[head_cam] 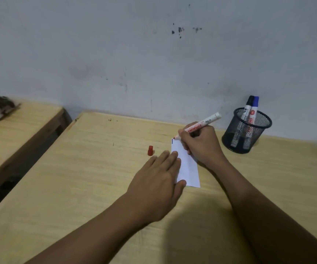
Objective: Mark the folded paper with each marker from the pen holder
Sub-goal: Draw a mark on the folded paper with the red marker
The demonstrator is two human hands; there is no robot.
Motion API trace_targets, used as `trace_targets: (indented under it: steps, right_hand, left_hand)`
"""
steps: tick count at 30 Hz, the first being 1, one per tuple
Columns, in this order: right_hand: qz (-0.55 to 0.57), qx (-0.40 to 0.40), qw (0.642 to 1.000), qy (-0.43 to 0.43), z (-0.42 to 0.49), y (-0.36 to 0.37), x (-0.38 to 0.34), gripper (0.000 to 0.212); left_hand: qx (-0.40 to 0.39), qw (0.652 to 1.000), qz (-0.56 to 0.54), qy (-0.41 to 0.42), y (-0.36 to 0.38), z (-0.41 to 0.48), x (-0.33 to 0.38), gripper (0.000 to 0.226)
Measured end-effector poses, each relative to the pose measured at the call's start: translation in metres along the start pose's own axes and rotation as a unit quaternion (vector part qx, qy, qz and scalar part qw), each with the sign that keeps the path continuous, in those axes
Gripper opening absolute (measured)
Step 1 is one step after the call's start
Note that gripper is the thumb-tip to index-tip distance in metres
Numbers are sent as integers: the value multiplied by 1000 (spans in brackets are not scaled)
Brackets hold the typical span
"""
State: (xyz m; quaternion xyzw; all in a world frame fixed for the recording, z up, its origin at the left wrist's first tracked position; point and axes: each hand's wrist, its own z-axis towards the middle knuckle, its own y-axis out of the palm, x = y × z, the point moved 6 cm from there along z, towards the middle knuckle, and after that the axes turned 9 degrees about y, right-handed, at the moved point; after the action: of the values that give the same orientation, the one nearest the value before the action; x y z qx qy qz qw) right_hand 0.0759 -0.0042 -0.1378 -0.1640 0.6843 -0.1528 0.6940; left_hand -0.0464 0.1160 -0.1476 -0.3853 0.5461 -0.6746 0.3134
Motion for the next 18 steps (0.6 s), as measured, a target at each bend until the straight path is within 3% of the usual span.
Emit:
trace_targets:
  steps: [7, 18]
  right_hand:
    - [-28, 8, 999, -14, 2, 3, 3, 19]
    - [-69, 24, 997, -31, 4, 5, 4, 22]
  left_hand:
    - [-35, 999, -6, -15, 5, 8, -3, 64]
    - [0, 1000, -15, -8, 7, 7, -5, 64]
